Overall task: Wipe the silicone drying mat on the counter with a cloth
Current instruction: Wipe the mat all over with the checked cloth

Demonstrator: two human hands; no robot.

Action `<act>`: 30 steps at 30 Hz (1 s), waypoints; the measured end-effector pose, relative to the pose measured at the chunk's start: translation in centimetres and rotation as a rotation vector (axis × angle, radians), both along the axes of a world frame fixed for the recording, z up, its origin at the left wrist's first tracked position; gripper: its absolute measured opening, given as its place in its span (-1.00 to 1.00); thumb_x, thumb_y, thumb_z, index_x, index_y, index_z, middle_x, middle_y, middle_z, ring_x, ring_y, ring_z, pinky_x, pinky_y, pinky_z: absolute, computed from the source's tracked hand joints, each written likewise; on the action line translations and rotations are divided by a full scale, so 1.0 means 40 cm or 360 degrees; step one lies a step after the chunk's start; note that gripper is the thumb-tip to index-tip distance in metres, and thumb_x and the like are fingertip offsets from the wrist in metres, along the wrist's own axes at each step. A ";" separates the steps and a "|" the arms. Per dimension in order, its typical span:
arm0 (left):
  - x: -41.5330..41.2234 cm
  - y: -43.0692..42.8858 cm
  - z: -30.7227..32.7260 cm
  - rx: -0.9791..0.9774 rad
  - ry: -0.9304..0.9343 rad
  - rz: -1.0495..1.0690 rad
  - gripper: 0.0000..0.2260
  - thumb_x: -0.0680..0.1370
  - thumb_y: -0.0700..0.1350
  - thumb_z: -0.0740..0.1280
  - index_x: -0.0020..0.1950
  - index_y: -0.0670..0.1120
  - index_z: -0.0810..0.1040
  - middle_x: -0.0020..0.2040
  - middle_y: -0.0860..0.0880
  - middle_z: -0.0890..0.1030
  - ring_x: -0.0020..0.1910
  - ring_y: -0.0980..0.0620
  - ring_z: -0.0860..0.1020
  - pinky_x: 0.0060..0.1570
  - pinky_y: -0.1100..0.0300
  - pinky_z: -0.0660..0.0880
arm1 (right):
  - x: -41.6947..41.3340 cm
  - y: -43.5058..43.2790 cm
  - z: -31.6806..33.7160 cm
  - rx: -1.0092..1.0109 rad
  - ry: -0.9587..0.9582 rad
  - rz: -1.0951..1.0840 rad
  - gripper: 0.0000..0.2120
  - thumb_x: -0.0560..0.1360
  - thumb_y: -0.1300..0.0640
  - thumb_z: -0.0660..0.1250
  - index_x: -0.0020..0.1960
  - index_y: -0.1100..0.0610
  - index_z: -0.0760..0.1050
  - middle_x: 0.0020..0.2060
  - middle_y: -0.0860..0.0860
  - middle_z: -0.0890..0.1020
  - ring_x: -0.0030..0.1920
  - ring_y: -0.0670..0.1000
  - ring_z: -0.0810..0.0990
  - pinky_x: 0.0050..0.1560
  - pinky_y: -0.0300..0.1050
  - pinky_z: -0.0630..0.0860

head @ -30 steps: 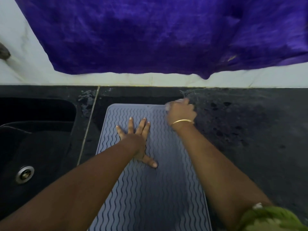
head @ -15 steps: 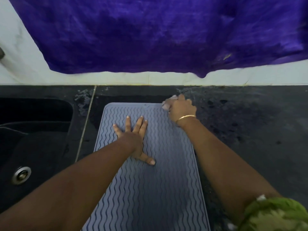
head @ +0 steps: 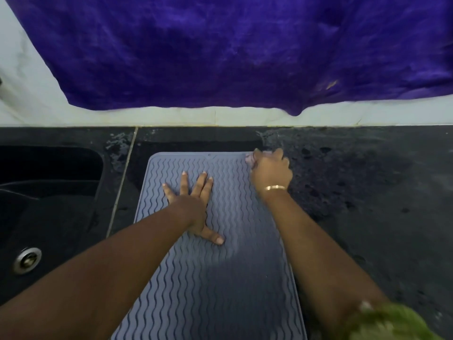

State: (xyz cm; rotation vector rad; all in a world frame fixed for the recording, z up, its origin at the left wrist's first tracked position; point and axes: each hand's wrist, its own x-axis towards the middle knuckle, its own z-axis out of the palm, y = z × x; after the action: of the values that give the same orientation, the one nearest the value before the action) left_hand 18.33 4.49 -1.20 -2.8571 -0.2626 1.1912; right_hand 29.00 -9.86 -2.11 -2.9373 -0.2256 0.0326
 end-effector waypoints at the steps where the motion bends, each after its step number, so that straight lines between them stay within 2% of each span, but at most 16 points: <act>1: 0.000 0.001 -0.001 0.0002 -0.0002 -0.0005 0.33 0.13 0.54 0.32 0.40 -0.02 -0.57 0.42 -0.01 -0.57 0.39 -0.29 -0.51 0.28 -0.49 -0.26 | 0.042 0.011 0.004 -0.0011 0.0051 -0.0048 -0.57 0.50 0.06 0.30 0.36 -0.05 0.38 0.26 0.19 0.34 0.21 0.25 0.39 0.02 0.14 0.52; 4: -0.002 0.001 0.003 0.0004 -0.0008 -0.0001 0.33 0.13 0.54 0.32 0.41 -0.02 -0.56 0.43 0.00 -0.55 0.40 -0.29 -0.49 0.29 -0.49 -0.23 | 0.082 0.028 0.024 -0.0098 0.0194 -0.0092 -0.57 0.50 0.03 0.31 0.35 0.02 0.38 0.29 0.19 0.32 0.25 0.25 0.37 0.07 0.15 0.50; 7: -0.002 -0.002 0.003 0.0019 0.0011 0.0009 0.33 0.13 0.54 0.32 0.40 -0.02 -0.57 0.43 0.00 -0.56 0.40 -0.29 -0.50 0.29 -0.49 -0.24 | -0.010 -0.005 0.037 -0.0076 0.0252 -0.0057 -0.57 0.51 0.05 0.28 0.36 0.10 0.37 0.30 0.21 0.32 0.25 0.27 0.38 0.09 0.14 0.50; 12: -0.001 -0.005 0.006 0.0025 0.0025 0.0013 0.34 0.12 0.54 0.33 0.39 -0.02 -0.58 0.42 0.00 -0.57 0.39 -0.28 -0.51 0.28 -0.49 -0.25 | -0.183 -0.077 0.030 -0.0076 0.0283 -0.0124 -0.61 0.51 0.01 0.27 0.32 0.01 0.39 0.23 0.17 0.34 0.19 0.25 0.44 0.02 0.06 0.53; 17: 0.003 -0.003 0.006 0.0003 0.0046 0.0035 0.34 0.13 0.52 0.35 0.39 -0.02 -0.58 0.41 0.00 -0.58 0.38 -0.29 -0.52 0.28 -0.50 -0.26 | -0.033 -0.030 0.020 -0.0068 0.0162 -0.0078 -0.63 0.49 0.00 0.31 0.27 0.07 0.45 0.24 0.20 0.35 0.20 0.25 0.42 -0.03 0.09 0.54; 22: 0.006 -0.006 0.007 0.0010 0.0042 0.0046 0.33 0.14 0.51 0.35 0.40 -0.02 -0.58 0.42 0.00 -0.57 0.39 -0.28 -0.51 0.29 -0.49 -0.25 | 0.073 0.010 0.032 -0.0077 0.0203 -0.0018 -0.58 0.47 0.02 0.34 0.31 0.04 0.44 0.27 0.20 0.32 0.23 0.24 0.39 0.04 0.10 0.52; 26: 0.005 -0.006 0.000 0.0017 0.0018 0.0050 0.33 0.14 0.52 0.35 0.42 -0.01 -0.56 0.43 0.00 -0.55 0.40 -0.28 -0.50 0.29 -0.49 -0.25 | -0.067 -0.024 0.024 -0.0014 0.0113 0.0083 -0.65 0.52 0.11 0.24 0.30 0.01 0.43 0.24 0.18 0.34 0.19 0.23 0.41 -0.01 0.08 0.53; 30: 0.002 -0.009 -0.002 0.0048 -0.0032 0.0028 0.33 0.13 0.53 0.33 0.42 -0.01 -0.55 0.44 0.00 -0.54 0.41 -0.28 -0.47 0.31 -0.48 -0.23 | -0.299 -0.103 0.019 -0.0122 0.0151 0.0100 -0.60 0.55 0.08 0.18 0.37 -0.09 0.33 0.23 0.12 0.33 0.17 0.17 0.41 -0.04 0.01 0.54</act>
State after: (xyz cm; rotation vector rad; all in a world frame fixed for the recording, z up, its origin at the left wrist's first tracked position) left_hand 18.42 4.11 -1.28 -2.8483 -0.3039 1.1515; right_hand 17.03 -13.97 -1.34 -2.9945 -0.3088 0.1931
